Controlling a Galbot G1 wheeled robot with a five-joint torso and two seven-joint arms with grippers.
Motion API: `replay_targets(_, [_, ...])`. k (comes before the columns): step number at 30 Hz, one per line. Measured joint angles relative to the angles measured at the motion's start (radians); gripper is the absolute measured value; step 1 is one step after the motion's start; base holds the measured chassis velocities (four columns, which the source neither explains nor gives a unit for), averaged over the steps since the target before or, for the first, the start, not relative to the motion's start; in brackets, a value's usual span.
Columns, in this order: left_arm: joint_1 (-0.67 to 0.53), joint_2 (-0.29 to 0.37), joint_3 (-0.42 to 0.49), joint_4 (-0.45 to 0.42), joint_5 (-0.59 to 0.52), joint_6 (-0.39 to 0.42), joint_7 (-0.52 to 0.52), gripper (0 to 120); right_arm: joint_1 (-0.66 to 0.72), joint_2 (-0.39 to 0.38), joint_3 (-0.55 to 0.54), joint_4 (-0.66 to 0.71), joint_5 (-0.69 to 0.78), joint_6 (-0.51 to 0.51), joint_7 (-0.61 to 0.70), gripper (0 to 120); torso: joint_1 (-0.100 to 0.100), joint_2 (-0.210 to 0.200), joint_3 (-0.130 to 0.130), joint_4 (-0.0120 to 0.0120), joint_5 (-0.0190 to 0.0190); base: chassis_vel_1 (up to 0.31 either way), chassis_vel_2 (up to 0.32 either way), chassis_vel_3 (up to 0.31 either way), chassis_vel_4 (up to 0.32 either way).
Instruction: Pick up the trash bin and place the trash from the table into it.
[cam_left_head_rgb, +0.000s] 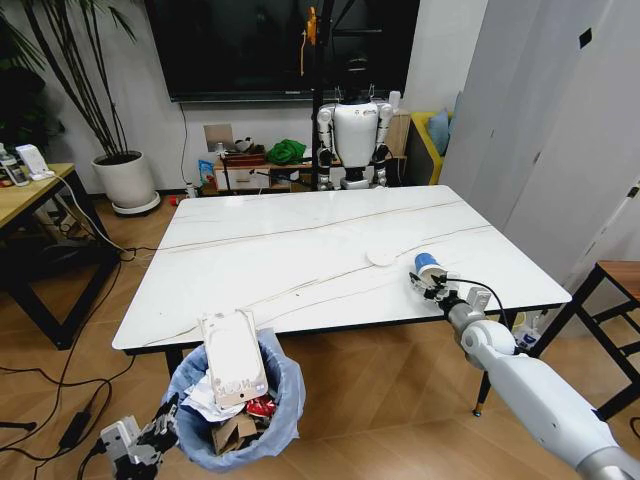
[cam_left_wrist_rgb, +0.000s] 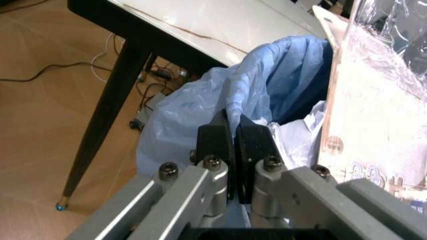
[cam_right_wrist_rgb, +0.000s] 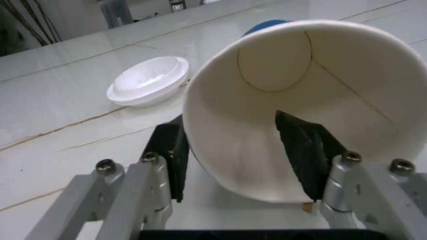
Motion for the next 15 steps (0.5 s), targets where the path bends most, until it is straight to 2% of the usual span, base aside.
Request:
replay_targets(1, [-0.002, 0.001, 0.001, 0.002, 0.0, 0.0, -0.001, 0, 0.001, 0.0, -0.001, -0.002, 0.0, 0.002, -0.002, 41, 0.0, 0.0, 0.0, 0.0, 0.0, 0.0, 0.0, 0.0, 0.0])
replay_targets(2, [-0.002, 0.001, 0.001, 0.002, 0.0, 0.0, -0.001, 0, 0.001, 0.0, -0.001, -0.002, 0.0, 0.002, -0.002, 41, 0.0, 0.0, 0.0, 0.0, 0.0, 0.0, 0.0, 0.0, 0.0])
replay_targets(8, [-0.013, 0.006, 0.01, 0.011, -0.003, 0.002, -0.007, 0, 0.0, -0.012, -0.003, 0.006, 0.0, 0.007, -0.017, 16, 0.0, 0.0, 0.0, 0.0, 0.0, 0.0, 0.0, 0.0, 0.0])
replay_targets(10, [-0.014, 0.006, 0.012, 0.012, -0.003, 0.002, -0.007, 0, -0.002, -0.014, -0.003, 0.009, 0.001, 0.007, -0.019, 14, 0.0, 0.0, 0.0, -0.0001, 0.0, 0.0, 0.0, 0.0, 0.0])
replay_targets(12, [-0.017, 0.008, 0.018, 0.014, -0.004, 0.003, -0.009, 0, -0.011, -0.028, -0.003, 0.032, 0.006, 0.007, -0.029, 2, 0.0, 0.0, 0.0, 0.0, 0.0001, 0.0, 0.0, 0.0, 0.0])
replay_targets(15, [-0.018, 0.009, 0.026, 0.016, -0.004, 0.004, -0.01, 0, -0.028, -0.055, -0.004, 0.085, 0.022, 0.001, -0.051, 0, 0.0, 0.0, 0.0, -0.0001, 0.0002, 0.0, 0.0, 0.0, 0.0])
